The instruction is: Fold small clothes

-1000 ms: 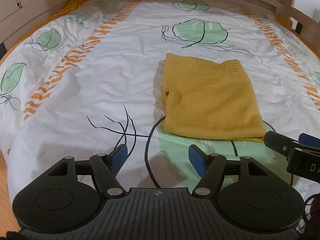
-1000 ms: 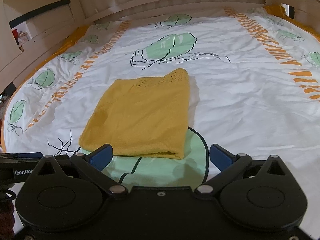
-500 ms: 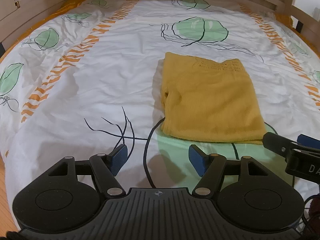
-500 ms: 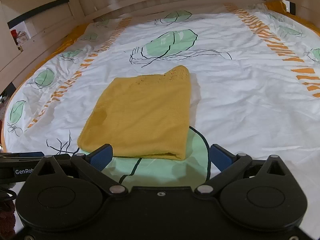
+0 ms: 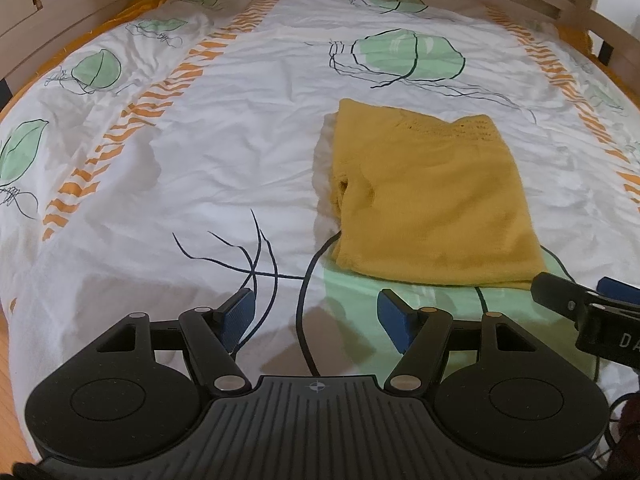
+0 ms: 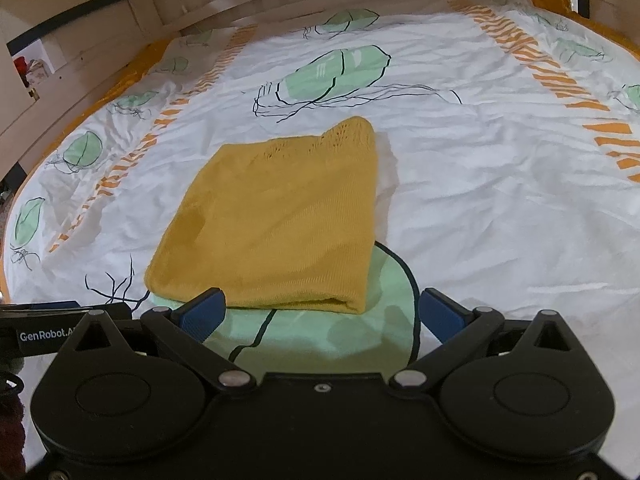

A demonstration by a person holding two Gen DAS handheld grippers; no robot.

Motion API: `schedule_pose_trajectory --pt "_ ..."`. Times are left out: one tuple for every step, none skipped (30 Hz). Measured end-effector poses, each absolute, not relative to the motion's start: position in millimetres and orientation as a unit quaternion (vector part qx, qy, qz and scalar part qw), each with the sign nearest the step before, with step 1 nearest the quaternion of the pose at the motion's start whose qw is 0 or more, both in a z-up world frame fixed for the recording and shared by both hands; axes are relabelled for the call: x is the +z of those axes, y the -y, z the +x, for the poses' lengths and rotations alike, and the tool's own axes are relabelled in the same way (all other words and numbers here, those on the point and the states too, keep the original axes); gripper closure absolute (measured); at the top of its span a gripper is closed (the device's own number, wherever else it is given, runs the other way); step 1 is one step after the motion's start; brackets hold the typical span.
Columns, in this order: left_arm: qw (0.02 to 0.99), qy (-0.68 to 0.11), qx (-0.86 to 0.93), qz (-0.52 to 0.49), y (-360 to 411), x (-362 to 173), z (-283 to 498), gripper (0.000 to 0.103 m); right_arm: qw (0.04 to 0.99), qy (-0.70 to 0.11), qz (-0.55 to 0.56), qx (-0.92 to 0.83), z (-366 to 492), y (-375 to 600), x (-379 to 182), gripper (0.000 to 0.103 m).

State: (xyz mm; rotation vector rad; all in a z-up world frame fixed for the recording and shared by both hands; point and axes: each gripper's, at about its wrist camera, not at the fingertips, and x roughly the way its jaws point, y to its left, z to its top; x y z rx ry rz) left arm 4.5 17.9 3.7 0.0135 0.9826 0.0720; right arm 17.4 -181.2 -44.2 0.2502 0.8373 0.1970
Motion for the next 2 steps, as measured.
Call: schedule_pose_trajectory --pt "0.881 -0.472 0.034 0.007 -17.8 3.3 4.5 0.037 0.901 -0.406 0.121 0.096 17.7 181.2 -44.6 0.001" --pt "0.881 -0.473 0.033 0.007 -17.9 3.7 4.7 0.037 0.901 -0.406 0.121 0.096 18.0 181.1 -45.0 0.001"
